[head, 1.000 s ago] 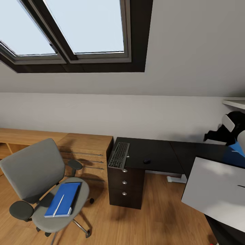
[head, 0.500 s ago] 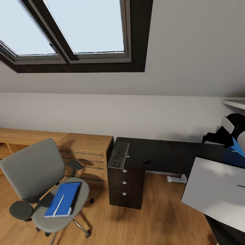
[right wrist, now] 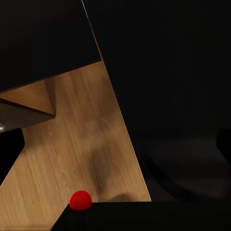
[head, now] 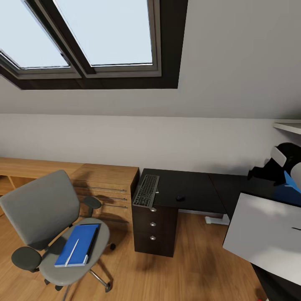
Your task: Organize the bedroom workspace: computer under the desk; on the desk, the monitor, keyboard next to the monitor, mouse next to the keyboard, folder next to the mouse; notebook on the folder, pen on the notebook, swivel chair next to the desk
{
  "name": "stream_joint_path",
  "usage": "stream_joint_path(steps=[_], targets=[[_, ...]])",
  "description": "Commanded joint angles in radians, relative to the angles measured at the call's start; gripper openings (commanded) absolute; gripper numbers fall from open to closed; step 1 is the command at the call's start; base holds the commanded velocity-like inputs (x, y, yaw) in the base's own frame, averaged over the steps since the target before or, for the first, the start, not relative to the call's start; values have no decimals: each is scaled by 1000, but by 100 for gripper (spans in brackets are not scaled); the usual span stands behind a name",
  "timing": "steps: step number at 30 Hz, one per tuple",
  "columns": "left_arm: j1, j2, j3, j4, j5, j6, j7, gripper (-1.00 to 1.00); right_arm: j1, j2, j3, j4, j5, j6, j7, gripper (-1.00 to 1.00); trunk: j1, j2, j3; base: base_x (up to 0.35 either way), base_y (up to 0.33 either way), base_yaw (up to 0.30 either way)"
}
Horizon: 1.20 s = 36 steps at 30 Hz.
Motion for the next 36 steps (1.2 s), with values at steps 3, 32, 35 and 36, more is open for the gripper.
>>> stream_joint_path(steps=[3, 32, 35, 36], targets=[[0, 0, 2, 1, 7, -2, -7, 100, 1, 0, -7, 1, 5, 2, -2, 100, 0, -1, 0, 0, 0, 0], [0, 1, 2, 1, 5, -2, -8, 100, 45, 3, -6, 5, 9, -21, -1, 100, 0, -1, 0, 0, 0, 0], [0, 1, 2, 1, 5, -2, -8, 100, 51, 4, -6, 5, 9, -34, -1, 100, 0, -1, 0, 0, 0, 0], [0, 1, 2, 1, 5, -2, -8, 100, 52, 4, -6, 5, 9, -38, -1, 100, 0, -1, 0, 0, 0, 0]])
